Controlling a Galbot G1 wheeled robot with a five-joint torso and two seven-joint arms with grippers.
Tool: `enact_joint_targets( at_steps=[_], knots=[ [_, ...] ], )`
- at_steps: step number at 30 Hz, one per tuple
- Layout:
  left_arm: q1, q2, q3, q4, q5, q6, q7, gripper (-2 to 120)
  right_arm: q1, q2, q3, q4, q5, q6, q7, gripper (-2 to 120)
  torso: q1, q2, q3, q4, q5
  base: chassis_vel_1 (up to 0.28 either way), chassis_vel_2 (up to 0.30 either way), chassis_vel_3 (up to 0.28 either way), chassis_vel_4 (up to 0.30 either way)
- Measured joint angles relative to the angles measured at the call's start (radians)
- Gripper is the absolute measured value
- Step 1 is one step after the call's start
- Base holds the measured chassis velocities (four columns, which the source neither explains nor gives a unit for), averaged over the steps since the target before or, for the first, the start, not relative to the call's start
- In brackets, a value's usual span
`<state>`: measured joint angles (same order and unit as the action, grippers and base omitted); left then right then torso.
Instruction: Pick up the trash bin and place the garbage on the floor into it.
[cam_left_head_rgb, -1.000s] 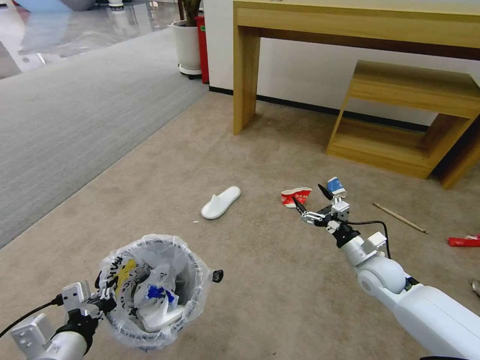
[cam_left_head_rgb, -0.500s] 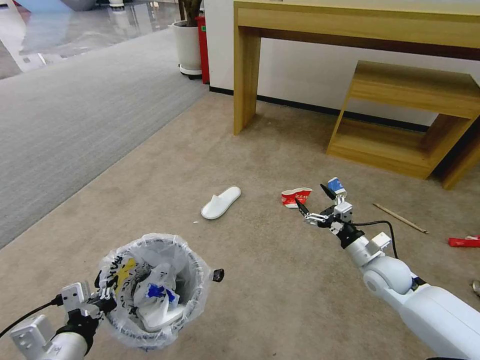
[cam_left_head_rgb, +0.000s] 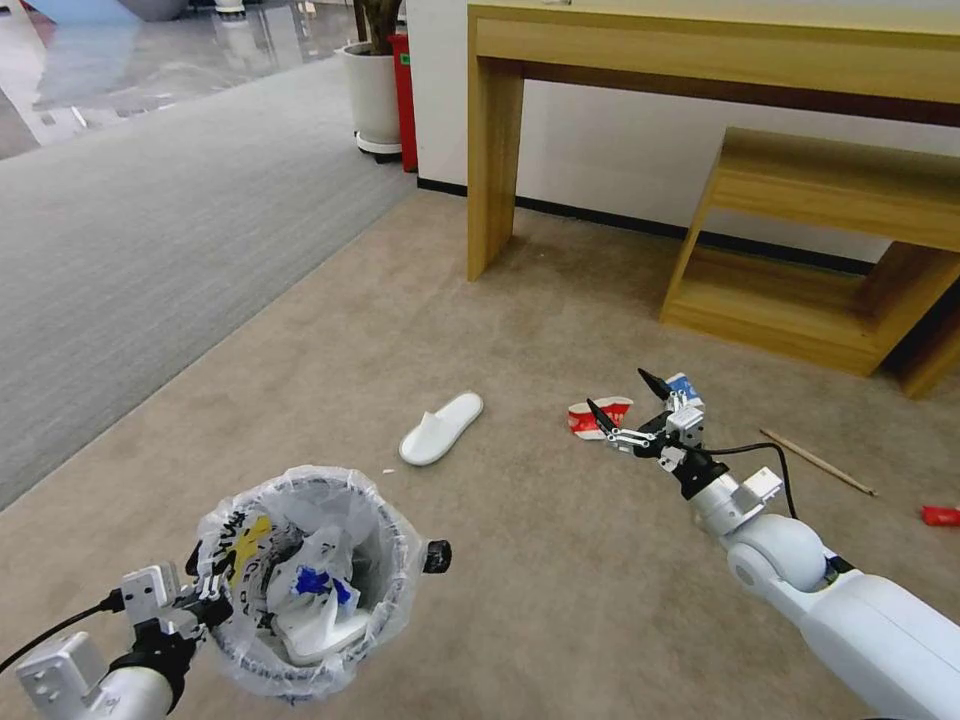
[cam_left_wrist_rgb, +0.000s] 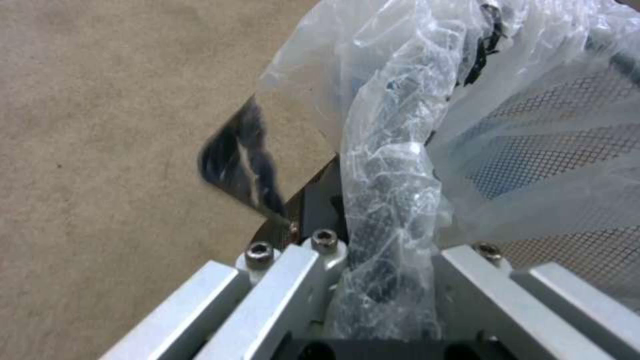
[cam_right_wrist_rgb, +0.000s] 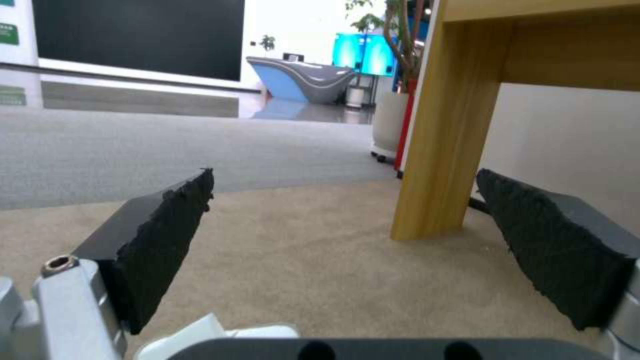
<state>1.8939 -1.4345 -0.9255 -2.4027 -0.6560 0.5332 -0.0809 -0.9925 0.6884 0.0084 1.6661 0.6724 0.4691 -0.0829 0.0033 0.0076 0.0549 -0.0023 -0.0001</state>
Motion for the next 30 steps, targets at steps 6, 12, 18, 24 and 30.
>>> enact_joint_targets(
  at_steps=[6,12,18,24,30],
  knots=[
    [0.000,0.001,0.000,0.000,0.000,0.000,0.002,1,-0.007,0.001,0.006,0.001,-0.010,0.001,0.001,100,0.000,0.000,0.000,-0.0003,-0.0001,-0.061,0.068,0.060,-0.079],
    [0.000,0.002,0.000,-0.001,-0.002,0.000,0.002,1,-0.008,0.003,0.007,0.001,-0.016,0.000,0.003,100,0.000,0.000,0.000,-0.0003,0.0000,-0.065,0.061,0.067,-0.070],
    [0.000,0.005,-0.003,-0.001,-0.007,0.000,0.002,1,-0.007,0.009,0.006,0.000,-0.022,-0.001,0.005,100,0.000,0.000,0.000,-0.0002,0.0000,-0.096,0.107,0.106,-0.094],
    [-0.007,0.009,-0.012,0.003,-0.010,-0.002,-0.005,1,-0.006,0.011,0.003,0.002,-0.018,0.006,0.004,100,0.000,0.000,0.000,0.0000,0.0000,-0.099,0.116,0.108,-0.094],
    [-0.010,0.010,-0.024,0.013,-0.023,-0.003,-0.021,1,-0.009,0.014,0.003,-0.001,-0.016,0.018,-0.002,100,0.000,0.000,0.000,-0.0002,0.0000,-0.021,0.025,0.016,-0.015]
  ],
)
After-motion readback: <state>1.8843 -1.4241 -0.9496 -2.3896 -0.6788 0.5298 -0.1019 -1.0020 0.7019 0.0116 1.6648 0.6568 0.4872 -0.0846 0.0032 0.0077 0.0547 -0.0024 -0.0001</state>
